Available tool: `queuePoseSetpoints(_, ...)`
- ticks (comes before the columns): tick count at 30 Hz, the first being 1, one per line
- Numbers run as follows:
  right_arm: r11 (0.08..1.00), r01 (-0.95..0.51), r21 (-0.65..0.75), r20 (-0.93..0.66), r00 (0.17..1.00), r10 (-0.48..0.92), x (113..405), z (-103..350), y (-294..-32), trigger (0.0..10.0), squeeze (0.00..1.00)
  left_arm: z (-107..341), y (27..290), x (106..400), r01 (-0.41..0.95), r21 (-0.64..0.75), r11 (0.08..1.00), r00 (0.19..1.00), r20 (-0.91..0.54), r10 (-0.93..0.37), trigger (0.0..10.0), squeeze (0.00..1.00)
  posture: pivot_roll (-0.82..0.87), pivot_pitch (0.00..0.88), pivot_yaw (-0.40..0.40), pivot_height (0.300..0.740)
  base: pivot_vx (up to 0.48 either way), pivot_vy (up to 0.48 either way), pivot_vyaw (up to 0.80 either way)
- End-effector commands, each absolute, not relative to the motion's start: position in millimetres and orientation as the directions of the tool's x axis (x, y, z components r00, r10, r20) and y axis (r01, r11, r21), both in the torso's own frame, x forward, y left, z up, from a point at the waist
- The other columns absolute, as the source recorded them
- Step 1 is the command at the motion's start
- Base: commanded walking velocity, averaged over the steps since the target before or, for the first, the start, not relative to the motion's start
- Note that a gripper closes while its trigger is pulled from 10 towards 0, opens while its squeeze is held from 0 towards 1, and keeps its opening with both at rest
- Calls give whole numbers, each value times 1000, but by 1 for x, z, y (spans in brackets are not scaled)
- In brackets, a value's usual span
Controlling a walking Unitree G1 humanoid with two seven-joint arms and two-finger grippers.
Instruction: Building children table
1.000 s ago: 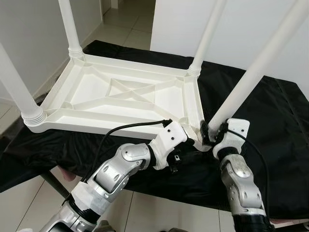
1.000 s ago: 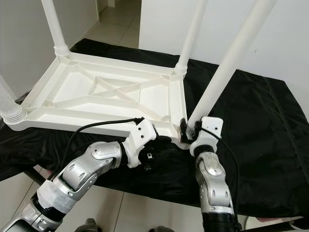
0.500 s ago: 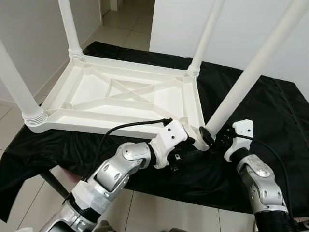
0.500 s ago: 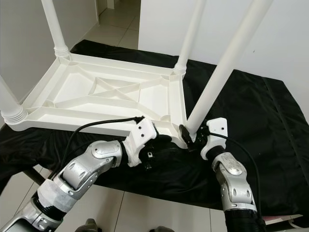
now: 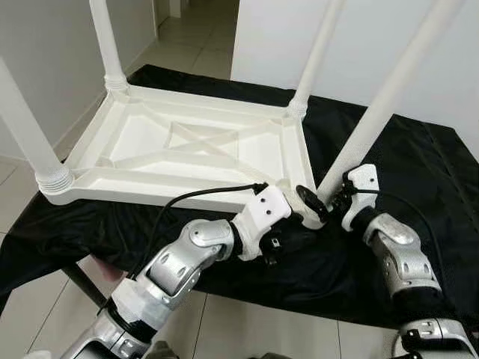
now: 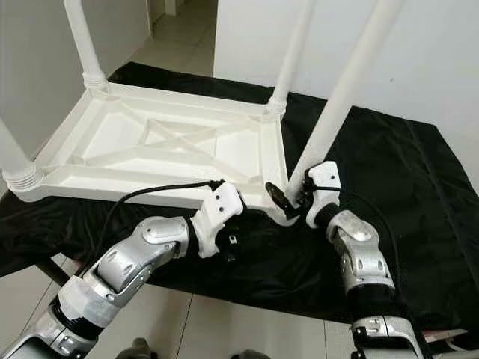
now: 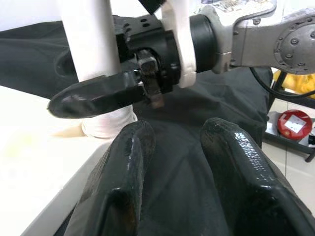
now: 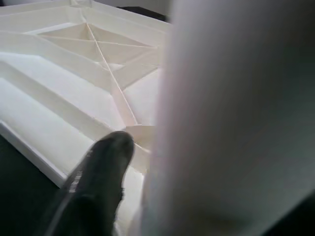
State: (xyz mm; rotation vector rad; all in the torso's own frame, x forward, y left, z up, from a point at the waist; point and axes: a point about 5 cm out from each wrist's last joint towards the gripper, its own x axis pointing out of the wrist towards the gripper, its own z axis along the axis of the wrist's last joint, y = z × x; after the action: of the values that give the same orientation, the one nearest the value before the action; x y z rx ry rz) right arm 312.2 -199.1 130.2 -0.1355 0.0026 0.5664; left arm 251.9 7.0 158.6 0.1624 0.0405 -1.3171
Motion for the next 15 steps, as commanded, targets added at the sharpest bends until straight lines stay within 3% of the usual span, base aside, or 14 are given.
queuePoseSetpoints(1,815,-567,-121,-76,824,562,311,123,-196,0,0,159,6,249,980,95,173,185,-130,-974,10000,0,84,0,-98,740,0,0,0)
queuePoseSetpoints(11,831,-550,-86,-81,835,544,305,114,-207,0,0,159,4,248,982,94,167,178,-131,-975,10000,0,72,0,-87,740,0,0,0)
queuePoseSetpoints(12,848,-526,-62,-69,850,522,303,112,-211,9020,0,159,4,248,982,96,162,174,-132,-976,10000,0,68,0,-84,740,0,0,0)
queuePoseSetpoints(13,848,-526,-62,-69,850,522,303,112,-211,9020,0,159,4,248,982,96,162,174,-132,-976,10000,0,68,0,-84,740,0,0,0)
queuePoseSetpoints(14,860,-507,-48,-62,861,504,302,112,-212,10000,0,159,4,248,982,96,160,172,-132,-976,10000,0,68,0,-84,740,0,0,0)
queuePoseSetpoints(15,877,-477,-52,-62,878,474,302,112,-215,10000,0,159,4,247,983,96,158,170,-132,-977,10000,0,67,0,-83,740,0,0,0)
